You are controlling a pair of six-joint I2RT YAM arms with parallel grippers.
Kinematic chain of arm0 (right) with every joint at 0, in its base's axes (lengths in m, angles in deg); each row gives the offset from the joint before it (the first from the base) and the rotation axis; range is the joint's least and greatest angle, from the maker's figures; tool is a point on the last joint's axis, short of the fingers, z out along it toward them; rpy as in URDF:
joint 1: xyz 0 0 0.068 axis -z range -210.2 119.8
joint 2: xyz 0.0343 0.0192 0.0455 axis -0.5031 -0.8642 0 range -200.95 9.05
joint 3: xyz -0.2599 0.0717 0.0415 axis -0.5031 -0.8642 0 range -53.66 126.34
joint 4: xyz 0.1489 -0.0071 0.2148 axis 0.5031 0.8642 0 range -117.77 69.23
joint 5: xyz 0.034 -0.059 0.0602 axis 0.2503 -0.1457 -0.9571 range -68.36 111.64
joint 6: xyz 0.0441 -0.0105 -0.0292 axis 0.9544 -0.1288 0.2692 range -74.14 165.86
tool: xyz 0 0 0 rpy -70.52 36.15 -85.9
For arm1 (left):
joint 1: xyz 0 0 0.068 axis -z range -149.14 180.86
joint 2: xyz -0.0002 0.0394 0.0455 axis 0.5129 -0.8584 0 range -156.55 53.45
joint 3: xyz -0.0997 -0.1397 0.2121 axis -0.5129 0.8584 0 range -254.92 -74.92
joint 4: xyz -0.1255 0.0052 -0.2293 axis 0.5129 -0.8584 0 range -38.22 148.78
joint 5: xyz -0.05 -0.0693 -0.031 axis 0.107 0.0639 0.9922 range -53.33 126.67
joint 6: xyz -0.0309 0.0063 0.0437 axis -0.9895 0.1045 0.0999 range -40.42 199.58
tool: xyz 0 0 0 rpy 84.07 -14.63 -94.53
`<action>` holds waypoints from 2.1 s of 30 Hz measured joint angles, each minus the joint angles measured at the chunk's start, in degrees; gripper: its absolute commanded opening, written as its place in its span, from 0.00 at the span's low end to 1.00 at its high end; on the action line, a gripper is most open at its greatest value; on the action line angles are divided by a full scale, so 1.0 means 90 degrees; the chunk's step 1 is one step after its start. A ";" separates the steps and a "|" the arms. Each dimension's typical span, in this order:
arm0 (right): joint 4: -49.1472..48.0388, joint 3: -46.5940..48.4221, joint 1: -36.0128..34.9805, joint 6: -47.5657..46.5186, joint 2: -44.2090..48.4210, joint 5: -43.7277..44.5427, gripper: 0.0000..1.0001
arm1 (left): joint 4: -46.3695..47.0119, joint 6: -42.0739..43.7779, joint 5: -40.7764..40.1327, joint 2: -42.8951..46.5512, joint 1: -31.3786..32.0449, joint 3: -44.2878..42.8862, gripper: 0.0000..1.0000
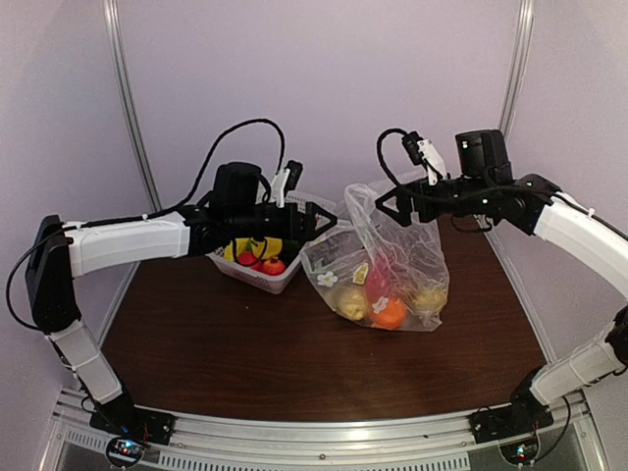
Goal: Untie the knot of the plastic bag and take out the fruit
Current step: Adjust the bag opening for the takeout bag.
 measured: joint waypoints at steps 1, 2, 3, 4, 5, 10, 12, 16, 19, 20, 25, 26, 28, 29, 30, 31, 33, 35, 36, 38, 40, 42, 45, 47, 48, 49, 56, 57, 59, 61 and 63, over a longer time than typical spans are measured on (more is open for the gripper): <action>0.0032 0.0080 -0.0019 -0.0034 -0.0160 0.0002 1.00 | -0.0022 0.0000 0.0066 -0.0112 -0.0007 -0.0097 0.98; 0.0070 0.0155 -0.0027 -0.0058 -0.0284 0.0005 1.00 | -0.0036 0.0002 0.0126 -0.0245 -0.0022 -0.0214 0.98; 0.0119 0.0262 -0.0032 -0.0107 -0.0440 0.0027 1.00 | -0.0061 0.0002 0.0187 -0.0364 -0.0029 -0.0321 0.97; 0.0143 0.0338 -0.0032 -0.0146 -0.0554 0.0039 1.00 | -0.0085 0.0002 0.0238 -0.0464 -0.0036 -0.0406 0.98; 0.0180 0.0449 -0.0032 -0.0182 -0.0690 0.0051 1.00 | -0.0095 0.0002 0.0274 -0.0539 -0.0049 -0.0457 0.98; 0.0347 0.0996 -0.0032 -0.0330 -0.1280 0.0090 1.00 | -0.0097 -0.0102 0.0495 -0.0743 -0.0274 -0.0503 0.98; 0.0410 0.1197 -0.0032 -0.0413 -0.1508 0.0095 1.00 | -0.0058 -0.0158 0.0573 -0.0804 -0.0384 -0.0503 0.98; 0.0517 0.1518 -0.0032 -0.0542 -0.1965 0.0117 1.00 | -0.0015 -0.0243 0.0804 -0.0974 -0.0505 -0.0539 0.94; 0.0583 0.1647 -0.0032 -0.0602 -0.2229 0.0109 1.00 | 0.0012 -0.0282 0.0976 -0.1146 -0.0498 -0.0636 0.83; 0.0619 0.1681 -0.0036 -0.0617 -0.2307 0.0107 1.00 | 0.0034 -0.0296 0.1037 -0.1195 -0.0495 -0.0656 0.76; 0.0702 0.1727 -0.0102 -0.0661 -0.2480 0.0087 0.98 | 0.0146 -0.0442 0.1341 -0.1392 -0.0491 -0.0714 0.44; 0.0709 0.1727 -0.0126 -0.0661 -0.2482 0.0087 0.96 | 0.0187 -0.0486 0.1399 -0.1426 -0.0491 -0.0719 0.36; 0.0724 0.1727 -0.0197 -0.0656 -0.2482 0.0100 0.86 | 0.0318 -0.0566 0.1530 -0.1489 -0.0491 -0.0731 0.23; 0.0731 0.1727 -0.0245 -0.0631 -0.2482 0.0121 0.74 | 0.0372 -0.0573 0.1598 -0.1525 -0.0491 -0.0733 0.17; 0.0733 0.1724 -0.0270 -0.0661 -0.2482 0.0141 0.62 | 0.0413 -0.0663 0.1637 -0.1549 -0.0491 -0.0733 0.10; 0.0721 0.1710 -0.0308 -0.0653 -0.2477 0.0158 0.48 | 0.0449 -0.0687 0.1673 -0.1576 -0.0491 -0.0738 0.06; 0.0673 0.1571 -0.0379 -0.0614 -0.2404 0.0197 0.30 | 0.0486 -0.0724 0.1724 -0.1605 -0.0491 -0.0741 0.00; 0.0680 0.1316 -0.0442 -0.0578 -0.2234 0.0231 0.22 | 0.0505 -0.0729 0.1753 -0.1605 -0.0491 -0.0741 0.00; 0.0690 0.1178 -0.0474 -0.0578 -0.2120 0.0257 0.19 | 0.0517 -0.0731 0.1753 -0.1605 -0.0491 -0.0741 0.00; 0.0714 0.0855 -0.0546 -0.0549 -0.1800 0.0265 0.14 | 0.0554 -0.0738 0.1736 -0.1605 -0.0491 -0.0741 0.00; 0.0731 0.0576 -0.0612 -0.0542 -0.1447 0.0272 0.11 | 0.0568 -0.0736 0.1678 -0.1600 -0.0491 -0.0741 0.00; 0.0738 0.0233 -0.0690 -0.0461 -0.0986 0.0265 0.08 | 0.0585 -0.0726 0.1547 -0.1571 -0.0491 -0.0726 0.00; 0.0782 -0.0255 -0.0772 -0.0367 -0.0376 0.0272 0.06 | 0.0610 -0.0663 0.1282 -0.1435 -0.0491 -0.0627 0.00; 0.0816 -0.0702 -0.0821 -0.0260 0.0024 0.0289 0.05 | 0.0605 -0.0600 0.1039 -0.1273 -0.0491 -0.0493 0.00; 0.0833 -0.0971 -0.0833 -0.0180 0.0206 0.0318 0.05 | 0.0597 -0.0573 0.0933 -0.1202 -0.0491 -0.0440 0.00; 0.0862 -0.1268 -0.0855 -0.0114 0.0386 0.0362 0.05 | 0.0602 -0.0546 0.0809 -0.1117 -0.0491 -0.0374 0.00; 0.1472 -0.3092 -0.0867 0.0697 0.1557 0.0719 0.03 | 0.0605 -0.0449 -0.0070 -0.0639 -0.0491 0.0017 0.00; 0.1535 -0.3257 -0.0869 0.0826 0.1768 0.0743 0.03 | 0.0600 -0.0449 -0.0170 -0.0602 -0.0488 0.0058 0.00; 0.1634 -0.3434 -0.0908 0.1052 0.2118 0.0811 0.03 | 0.0605 -0.0449 -0.0350 -0.0576 -0.0486 0.0119 0.00; 0.1661 -0.3439 -0.0950 0.1253 0.2336 0.0831 0.04 | 0.0597 -0.0452 -0.0457 -0.0573 -0.0483 0.0158 0.00; 0.1678 -0.3395 -0.0976 0.1411 0.2441 0.0843 0.14 | 0.0602 -0.0452 -0.0522 -0.0573 -0.0483 0.0202 0.00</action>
